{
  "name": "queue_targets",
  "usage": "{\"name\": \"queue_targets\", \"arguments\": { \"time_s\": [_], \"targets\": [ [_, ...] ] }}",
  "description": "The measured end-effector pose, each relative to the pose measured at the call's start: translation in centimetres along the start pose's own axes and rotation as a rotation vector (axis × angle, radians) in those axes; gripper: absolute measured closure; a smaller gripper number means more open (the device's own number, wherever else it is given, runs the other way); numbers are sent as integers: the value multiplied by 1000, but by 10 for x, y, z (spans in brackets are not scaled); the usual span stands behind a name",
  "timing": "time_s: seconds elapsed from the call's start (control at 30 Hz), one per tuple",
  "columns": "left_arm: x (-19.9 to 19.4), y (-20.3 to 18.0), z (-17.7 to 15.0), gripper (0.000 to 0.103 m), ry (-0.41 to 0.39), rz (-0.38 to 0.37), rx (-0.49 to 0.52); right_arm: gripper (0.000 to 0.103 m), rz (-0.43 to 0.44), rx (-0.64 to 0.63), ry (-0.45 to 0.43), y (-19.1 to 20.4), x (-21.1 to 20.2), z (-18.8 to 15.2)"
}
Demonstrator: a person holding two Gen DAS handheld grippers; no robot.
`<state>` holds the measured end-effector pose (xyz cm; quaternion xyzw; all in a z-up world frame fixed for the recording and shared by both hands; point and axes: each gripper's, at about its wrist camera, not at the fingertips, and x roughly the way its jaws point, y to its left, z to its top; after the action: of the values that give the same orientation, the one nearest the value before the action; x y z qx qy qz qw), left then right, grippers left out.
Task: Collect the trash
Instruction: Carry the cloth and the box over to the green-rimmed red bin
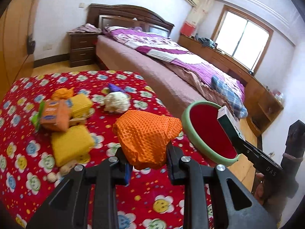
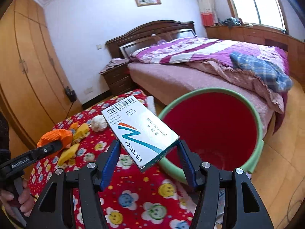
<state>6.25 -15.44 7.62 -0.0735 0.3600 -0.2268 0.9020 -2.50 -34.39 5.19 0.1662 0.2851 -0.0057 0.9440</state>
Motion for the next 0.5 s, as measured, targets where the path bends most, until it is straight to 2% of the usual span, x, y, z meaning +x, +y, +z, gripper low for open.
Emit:
{"name": "queue_targets", "arguments": {
  "time_s": [0.5],
  "targets": [
    [60, -80, 11, 75, 73, -113, 169, 40, -162, 105, -6, -63, -3, -6]
  ]
}}
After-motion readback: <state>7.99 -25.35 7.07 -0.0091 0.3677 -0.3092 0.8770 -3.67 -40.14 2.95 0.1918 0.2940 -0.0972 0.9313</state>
